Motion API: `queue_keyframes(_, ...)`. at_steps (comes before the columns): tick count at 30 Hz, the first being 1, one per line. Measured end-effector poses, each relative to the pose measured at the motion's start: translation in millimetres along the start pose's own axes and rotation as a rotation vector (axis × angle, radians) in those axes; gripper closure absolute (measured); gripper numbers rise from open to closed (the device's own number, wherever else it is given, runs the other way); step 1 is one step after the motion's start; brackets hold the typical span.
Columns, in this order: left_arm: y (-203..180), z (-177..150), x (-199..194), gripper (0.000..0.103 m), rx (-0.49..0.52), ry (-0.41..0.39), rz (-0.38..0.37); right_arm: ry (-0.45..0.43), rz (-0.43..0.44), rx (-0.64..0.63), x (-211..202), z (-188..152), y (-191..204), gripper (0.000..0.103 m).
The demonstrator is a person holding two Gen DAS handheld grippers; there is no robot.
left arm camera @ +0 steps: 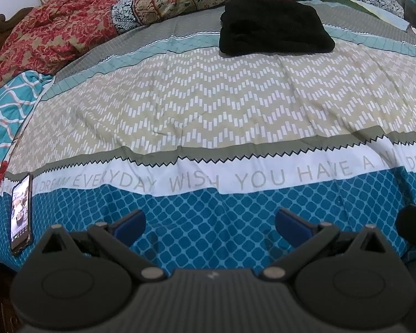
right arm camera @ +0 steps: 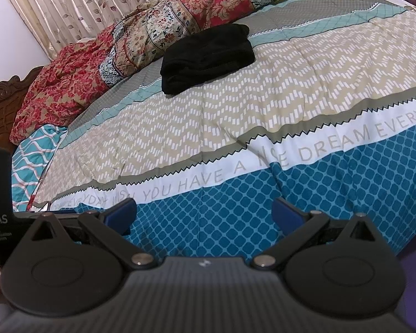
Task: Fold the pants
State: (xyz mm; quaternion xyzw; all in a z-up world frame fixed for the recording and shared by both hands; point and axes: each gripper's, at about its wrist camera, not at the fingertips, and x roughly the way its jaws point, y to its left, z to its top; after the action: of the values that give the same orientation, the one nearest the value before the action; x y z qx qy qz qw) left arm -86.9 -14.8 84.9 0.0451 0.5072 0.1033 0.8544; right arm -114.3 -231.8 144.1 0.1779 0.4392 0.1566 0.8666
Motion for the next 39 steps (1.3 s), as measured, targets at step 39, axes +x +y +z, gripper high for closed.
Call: queue_keyframes(39, -1.6, 0.7, 4.3, 0.000, 0.001, 0.025, -0.003, 0.002, 0.002, 0.001, -0.1, 1.8, -2.6, 0.000)
